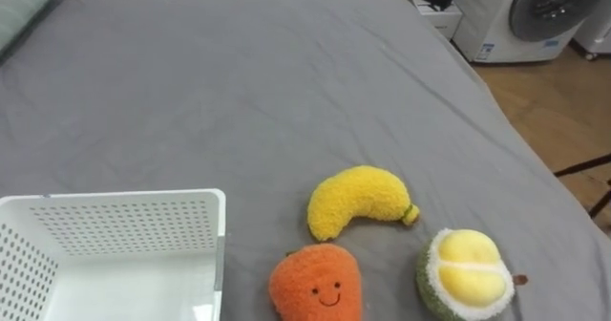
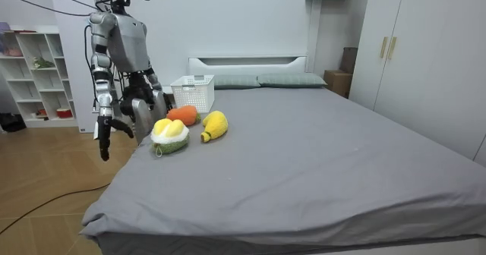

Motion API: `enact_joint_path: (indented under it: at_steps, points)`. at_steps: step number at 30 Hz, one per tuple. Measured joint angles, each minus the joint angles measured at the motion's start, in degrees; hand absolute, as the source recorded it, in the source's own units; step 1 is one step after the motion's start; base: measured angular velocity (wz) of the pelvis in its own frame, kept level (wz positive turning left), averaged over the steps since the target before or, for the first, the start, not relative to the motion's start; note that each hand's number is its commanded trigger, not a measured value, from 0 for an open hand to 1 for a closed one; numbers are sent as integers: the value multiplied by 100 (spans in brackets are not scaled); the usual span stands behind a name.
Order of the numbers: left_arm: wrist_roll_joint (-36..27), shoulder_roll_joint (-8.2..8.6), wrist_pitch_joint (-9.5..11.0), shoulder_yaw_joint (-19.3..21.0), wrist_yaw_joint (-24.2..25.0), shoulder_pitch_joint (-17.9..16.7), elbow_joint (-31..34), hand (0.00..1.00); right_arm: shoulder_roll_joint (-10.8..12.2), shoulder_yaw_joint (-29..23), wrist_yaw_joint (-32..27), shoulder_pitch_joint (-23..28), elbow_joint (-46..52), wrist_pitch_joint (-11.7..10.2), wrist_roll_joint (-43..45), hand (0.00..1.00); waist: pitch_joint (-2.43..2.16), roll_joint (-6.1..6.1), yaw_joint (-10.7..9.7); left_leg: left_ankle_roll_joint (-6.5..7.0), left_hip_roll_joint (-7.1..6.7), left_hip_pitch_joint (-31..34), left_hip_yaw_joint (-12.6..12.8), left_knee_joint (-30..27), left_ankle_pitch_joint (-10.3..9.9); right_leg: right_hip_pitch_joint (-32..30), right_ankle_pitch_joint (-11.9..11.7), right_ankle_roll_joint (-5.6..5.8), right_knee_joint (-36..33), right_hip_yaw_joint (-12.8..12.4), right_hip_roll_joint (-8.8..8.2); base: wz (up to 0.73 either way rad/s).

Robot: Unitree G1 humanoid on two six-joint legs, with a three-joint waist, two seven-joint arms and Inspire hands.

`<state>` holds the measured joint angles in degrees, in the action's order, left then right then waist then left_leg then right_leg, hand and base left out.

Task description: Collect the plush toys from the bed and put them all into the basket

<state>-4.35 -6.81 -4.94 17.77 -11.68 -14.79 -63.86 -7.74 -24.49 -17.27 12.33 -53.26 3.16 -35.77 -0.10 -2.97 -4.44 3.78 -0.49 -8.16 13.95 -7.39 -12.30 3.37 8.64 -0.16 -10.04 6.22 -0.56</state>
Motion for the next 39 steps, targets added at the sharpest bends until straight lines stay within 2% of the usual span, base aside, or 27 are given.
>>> enact_joint_path:
  at_steps: [2,6,8,9,13,18,22,26,30,33,36,39]
  points:
    - [3,-19,18,-37,0,-2,0,0,0,15,-329,-59,561,-78,198,0,4,-3,0,0,3,64,0,0,1,-58,-1,-1,-1,-7,3,0]
    - [6,-66,21,-227,-2,-28,3,0,1,28,-802,-139,1470,-84,641,0,4,-5,5,0,2,108,1,0,1,-143,-1,-1,-15,-12,9,0]
    - [6,-71,26,-268,-2,-7,41,0,0,107,-1029,-104,2303,-188,808,0,36,10,-1,-1,2,129,0,1,1,-156,-1,-1,-44,-33,15,0]
    - [6,-77,26,-315,-3,-6,44,0,0,142,-1050,-80,2482,-227,940,0,27,14,1,0,3,133,-1,1,1,-157,0,0,-44,-41,19,0]
    - [-3,-79,27,-355,-9,19,43,0,-2,495,-1130,-64,3597,-319,1187,0,36,34,27,-2,11,164,24,10,0,-217,-1,-2,-65,-93,38,-5]
    - [140,-69,27,-456,-23,10,61,0,-2,751,-1042,-100,4104,-332,1764,0,24,38,131,-2,13,181,23,10,0,-228,-3,-5,-65,-87,39,0]
    - [238,-68,31,-471,-5,-2,94,0,-3,819,-976,-121,4313,-332,2975,0,10,98,248,-2,13,176,21,8,0,-221,-9,-7,-69,-82,38,0]
    - [240,-69,28,-552,-5,2,97,0,-200,1122,-743,-158,4656,-313,3662,0,7,180,311,-2,14,164,35,8,1,-210,-10,-8,-107,-98,38,0]
    - [240,-70,28,-653,-2,4,97,0,-374,1418,-462,-253,4745,-295,4035,0,12,181,336,-2,15,167,26,1,2,-188,-9,-8,-152,-102,36,0]
    - [239,-80,29,-693,-2,-1,98,0,-376,1554,-230,-312,4745,-282,4328,0,10,152,353,-2,13,180,25,0,2,-204,-9,-7,-148,-96,30,0]
    - [259,-104,5,-681,48,-23,107,0,-391,1701,122,-309,4702,-152,4651,0,0,92,349,-2,12,187,11,-10,2,-183,-8,-7,-122,-60,22,2]
    - [272,-110,-104,-657,117,-147,441,0,-390,1715,615,-286,4455,46,4787,0,1,-20,346,-2,12,182,-29,-15,2,-134,-12,-7,-56,8,4,10]
